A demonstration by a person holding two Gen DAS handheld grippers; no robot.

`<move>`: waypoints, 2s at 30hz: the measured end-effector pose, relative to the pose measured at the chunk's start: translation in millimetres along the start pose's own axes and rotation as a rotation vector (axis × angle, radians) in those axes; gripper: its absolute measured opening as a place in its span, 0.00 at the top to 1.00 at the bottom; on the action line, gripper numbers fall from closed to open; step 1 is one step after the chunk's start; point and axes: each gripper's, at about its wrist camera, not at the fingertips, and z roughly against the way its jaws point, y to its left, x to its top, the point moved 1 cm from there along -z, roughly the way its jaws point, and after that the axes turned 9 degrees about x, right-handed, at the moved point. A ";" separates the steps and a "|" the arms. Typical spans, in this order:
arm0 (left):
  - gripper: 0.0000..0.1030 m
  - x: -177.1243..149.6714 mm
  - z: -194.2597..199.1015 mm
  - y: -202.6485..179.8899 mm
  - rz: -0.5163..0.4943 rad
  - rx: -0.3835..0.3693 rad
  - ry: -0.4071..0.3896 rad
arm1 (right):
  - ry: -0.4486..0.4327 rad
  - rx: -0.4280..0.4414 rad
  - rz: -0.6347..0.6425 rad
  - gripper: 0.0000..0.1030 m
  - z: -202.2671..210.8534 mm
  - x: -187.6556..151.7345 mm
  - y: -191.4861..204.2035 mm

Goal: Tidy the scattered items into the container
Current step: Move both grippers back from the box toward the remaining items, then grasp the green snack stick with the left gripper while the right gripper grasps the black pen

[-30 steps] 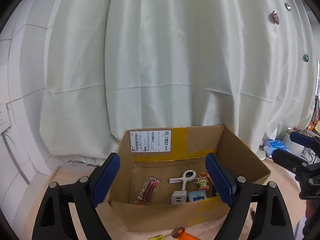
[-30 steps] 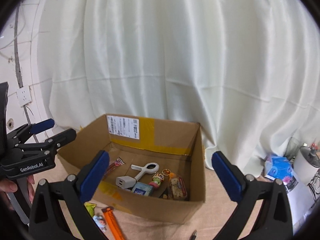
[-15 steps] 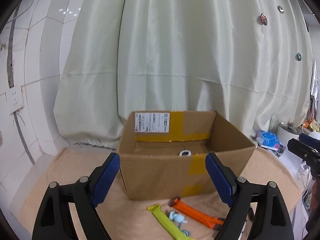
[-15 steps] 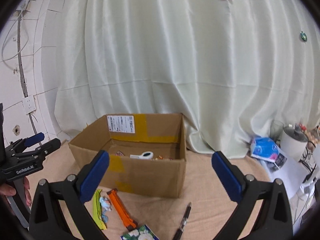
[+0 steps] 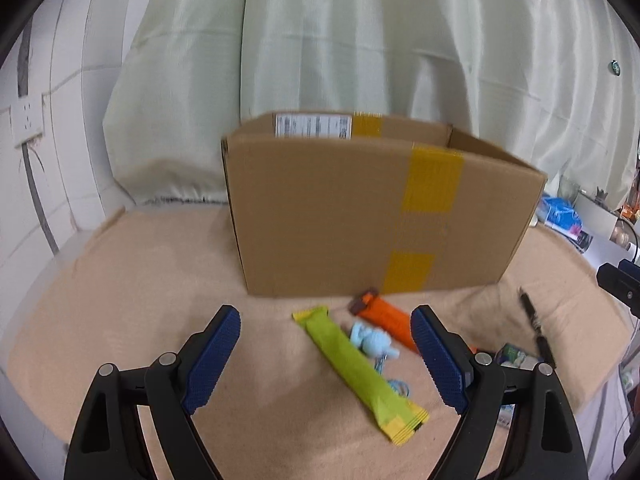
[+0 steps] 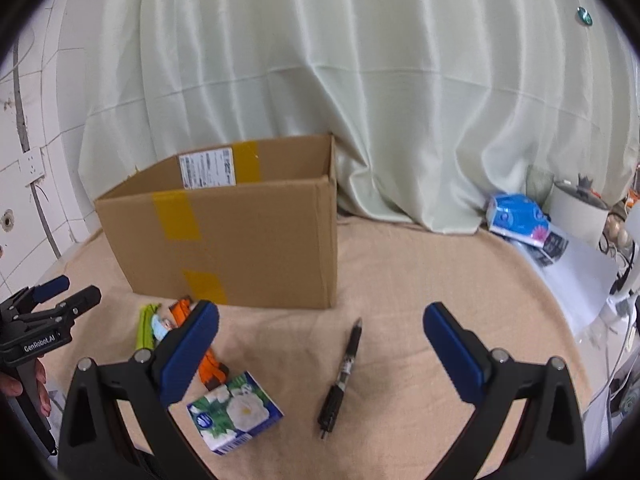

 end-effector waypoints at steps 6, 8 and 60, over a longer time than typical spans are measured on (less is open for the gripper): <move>0.14 -23.9 -22.2 -3.8 -0.008 0.008 0.061 | 0.031 -0.003 -0.005 0.00 -7.9 -17.2 -0.4; 0.14 -28.8 -28.5 -7.5 -0.017 0.008 0.079 | 0.036 -0.001 -0.003 0.00 -9.7 -20.4 0.1; 0.78 -40.1 -90.6 -5.5 -0.094 0.064 0.126 | 0.232 -0.041 -0.091 0.06 -75.2 -58.1 -32.2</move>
